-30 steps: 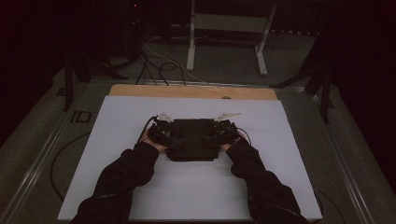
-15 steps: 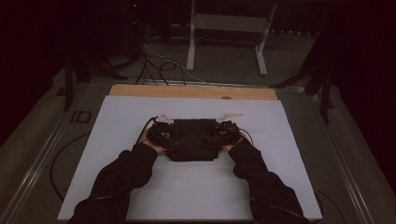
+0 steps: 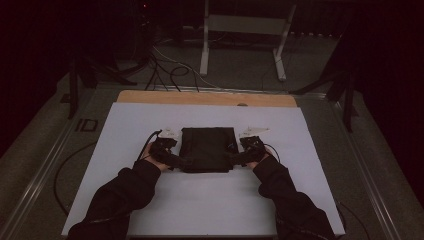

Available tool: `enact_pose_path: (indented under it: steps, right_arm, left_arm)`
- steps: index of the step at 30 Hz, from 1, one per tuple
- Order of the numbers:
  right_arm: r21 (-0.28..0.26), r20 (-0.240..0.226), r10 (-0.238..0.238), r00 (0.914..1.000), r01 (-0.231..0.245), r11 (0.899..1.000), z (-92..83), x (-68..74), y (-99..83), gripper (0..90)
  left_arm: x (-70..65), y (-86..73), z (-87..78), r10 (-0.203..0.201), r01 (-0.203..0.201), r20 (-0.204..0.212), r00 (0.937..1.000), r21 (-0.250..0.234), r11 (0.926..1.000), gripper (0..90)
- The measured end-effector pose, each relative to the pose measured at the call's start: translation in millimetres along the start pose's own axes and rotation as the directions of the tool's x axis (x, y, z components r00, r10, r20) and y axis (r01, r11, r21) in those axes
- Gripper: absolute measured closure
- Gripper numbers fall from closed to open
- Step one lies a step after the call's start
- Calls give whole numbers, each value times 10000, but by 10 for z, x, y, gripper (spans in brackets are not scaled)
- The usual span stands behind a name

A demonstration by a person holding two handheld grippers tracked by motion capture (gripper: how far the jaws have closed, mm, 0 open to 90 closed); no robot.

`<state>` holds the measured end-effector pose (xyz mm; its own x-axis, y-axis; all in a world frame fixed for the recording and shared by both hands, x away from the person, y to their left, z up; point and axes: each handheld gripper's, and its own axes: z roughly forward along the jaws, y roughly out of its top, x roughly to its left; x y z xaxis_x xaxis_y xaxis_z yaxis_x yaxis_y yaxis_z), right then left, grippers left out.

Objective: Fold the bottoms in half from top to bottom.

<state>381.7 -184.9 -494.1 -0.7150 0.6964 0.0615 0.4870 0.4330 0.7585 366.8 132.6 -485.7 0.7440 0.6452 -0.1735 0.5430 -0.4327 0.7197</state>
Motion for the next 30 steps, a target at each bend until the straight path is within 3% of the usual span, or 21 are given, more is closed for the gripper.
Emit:
enact_pose_path:
  steps: [9,15,24,30]
  right_arm:
    - [144,-110,-230,9997,231,9996,-121,81,-194,92]
    - [-76,-49,-427,9991,427,9991,-256,128,-306,92]
    - [-21,-14,-785,9969,785,9969,-452,202,-434,92]
    - [-33,-84,-643,9979,642,9979,-548,199,-526,92]
  left_arm:
    - [-20,-177,-99,-105,107,134,9999,-185,9998,0]
    - [-46,-306,-156,-127,130,270,9996,-124,9998,0]
    - [-58,-520,-297,-297,300,222,9993,-148,9994,0]
    - [-96,-603,-383,-354,357,199,9992,-123,9993,0]
